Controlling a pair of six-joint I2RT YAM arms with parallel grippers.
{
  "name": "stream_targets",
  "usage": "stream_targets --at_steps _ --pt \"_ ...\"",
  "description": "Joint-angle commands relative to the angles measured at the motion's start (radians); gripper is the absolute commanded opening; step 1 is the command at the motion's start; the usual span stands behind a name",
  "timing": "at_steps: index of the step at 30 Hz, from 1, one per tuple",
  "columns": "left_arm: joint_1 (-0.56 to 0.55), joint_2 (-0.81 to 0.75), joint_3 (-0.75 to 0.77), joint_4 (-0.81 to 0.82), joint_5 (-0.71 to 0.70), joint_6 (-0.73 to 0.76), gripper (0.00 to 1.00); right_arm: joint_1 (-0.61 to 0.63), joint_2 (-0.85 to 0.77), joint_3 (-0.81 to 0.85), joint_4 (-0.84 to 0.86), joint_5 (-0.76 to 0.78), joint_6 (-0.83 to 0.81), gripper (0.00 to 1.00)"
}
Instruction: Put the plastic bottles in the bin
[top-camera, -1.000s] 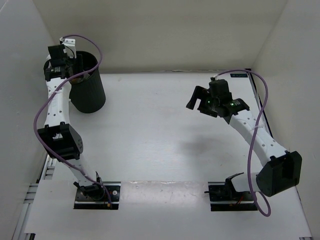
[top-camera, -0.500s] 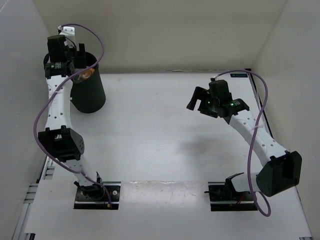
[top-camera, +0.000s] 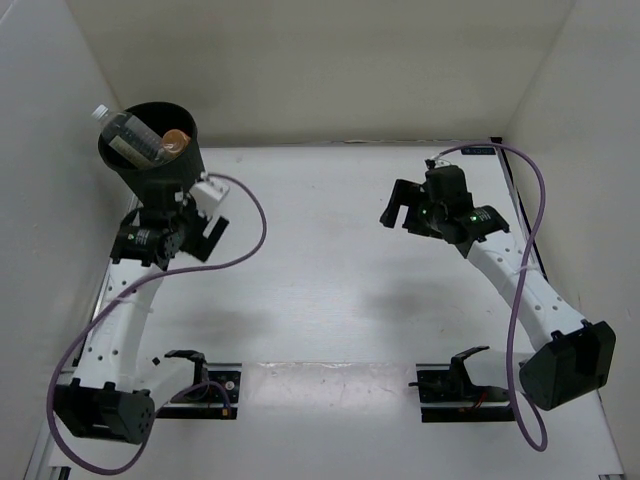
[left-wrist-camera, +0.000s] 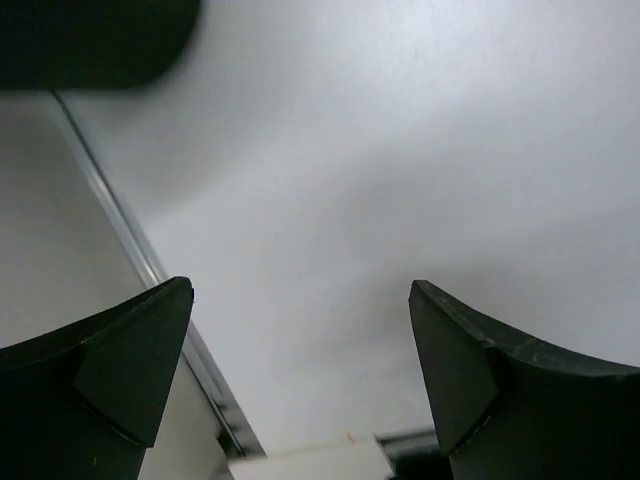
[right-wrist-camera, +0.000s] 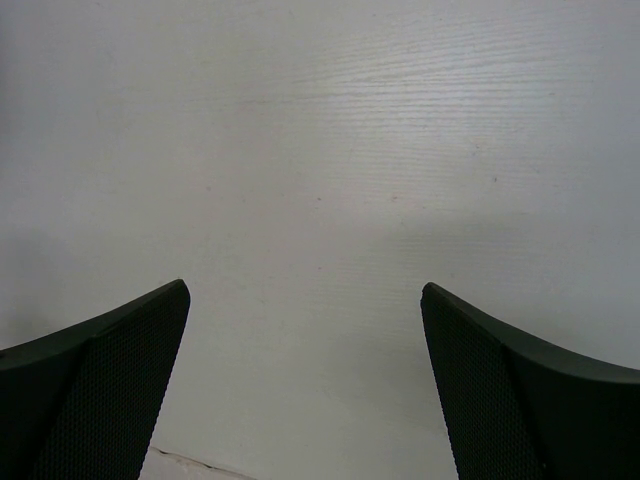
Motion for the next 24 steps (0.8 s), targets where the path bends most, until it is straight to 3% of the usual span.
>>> stream_targets --at_steps 1,3,7,16,24 --pt "0.084 -0.057 -0.126 -0.018 0.04 0.011 1.0 -0.004 -0.021 -0.01 0.003 0.005 -0.008 1.0" --pt "0.15 -0.057 -0.175 -0.004 0.075 -0.042 1.0 -0.004 -0.021 0.003 0.003 -0.004 0.005 1.0" --pt "0.173 -0.066 -0.244 -0.004 0.17 -0.065 1.0 -0.004 -0.01 0.036 0.003 0.022 0.038 1.0" --pt "0.173 -0.075 -0.313 0.029 0.137 -0.118 1.0 -0.004 -0.033 0.031 -0.034 0.053 0.052 1.0" --pt "0.205 -0.127 -0.35 0.038 0.157 -0.148 1.0 -0.004 -0.145 -0.088 -0.034 0.073 0.061 1.0"
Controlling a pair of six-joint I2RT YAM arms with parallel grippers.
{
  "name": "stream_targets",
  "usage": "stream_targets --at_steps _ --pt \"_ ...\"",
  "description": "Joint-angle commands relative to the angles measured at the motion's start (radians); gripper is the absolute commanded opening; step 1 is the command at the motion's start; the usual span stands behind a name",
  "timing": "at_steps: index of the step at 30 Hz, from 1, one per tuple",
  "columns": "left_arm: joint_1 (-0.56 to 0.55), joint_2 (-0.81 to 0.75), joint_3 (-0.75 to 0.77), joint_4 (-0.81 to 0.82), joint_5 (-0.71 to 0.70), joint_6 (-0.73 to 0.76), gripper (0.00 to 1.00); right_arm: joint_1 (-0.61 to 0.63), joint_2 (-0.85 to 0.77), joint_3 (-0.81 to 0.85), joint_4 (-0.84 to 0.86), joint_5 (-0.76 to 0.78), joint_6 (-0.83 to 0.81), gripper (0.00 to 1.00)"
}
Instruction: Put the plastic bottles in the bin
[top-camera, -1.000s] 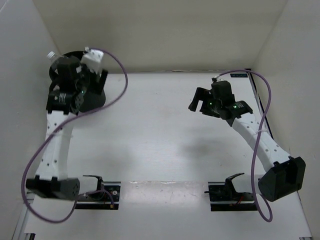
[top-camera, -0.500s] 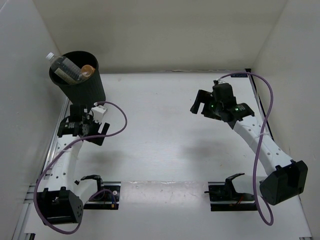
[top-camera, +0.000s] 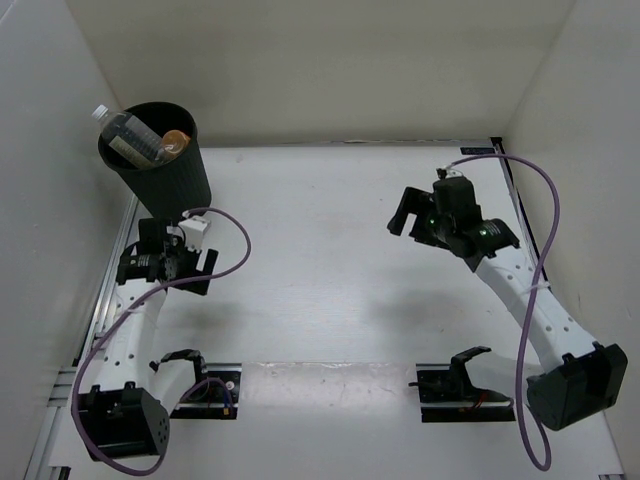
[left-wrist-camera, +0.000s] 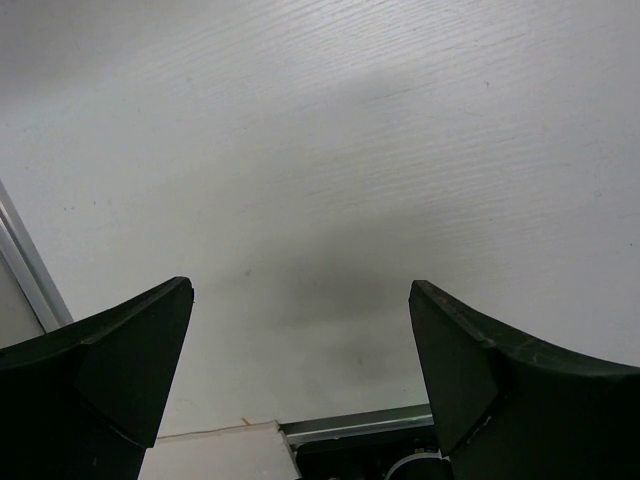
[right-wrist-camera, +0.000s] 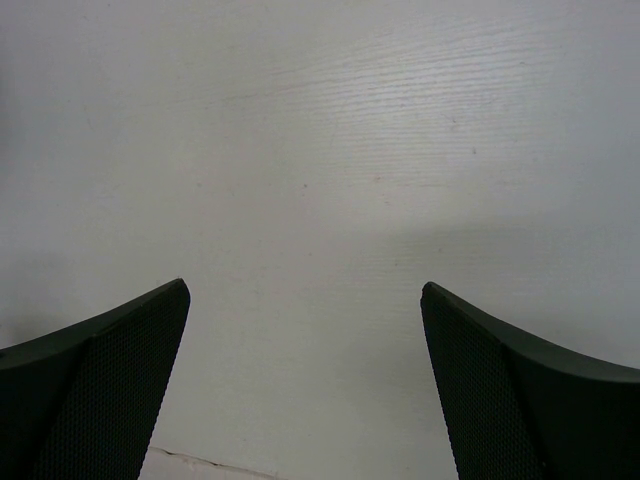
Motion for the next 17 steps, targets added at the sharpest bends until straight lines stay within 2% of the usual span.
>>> stream_targets --at_steps 1,7,17 --pt "0.011 -0.04 -0.027 0.014 0.029 -0.02 1.0 -0.004 -0.065 -0.042 -0.005 0.036 0.008 1.0" --pt "0.02 -0.059 -0.047 0.014 0.02 -0.029 1.0 -0.004 -0.193 -0.171 0.004 0.069 0.008 1.0" --pt "0.02 -0.03 -0.016 0.014 0.031 -0.039 1.0 -0.004 -0.164 -0.15 0.033 0.054 0.008 1.0"
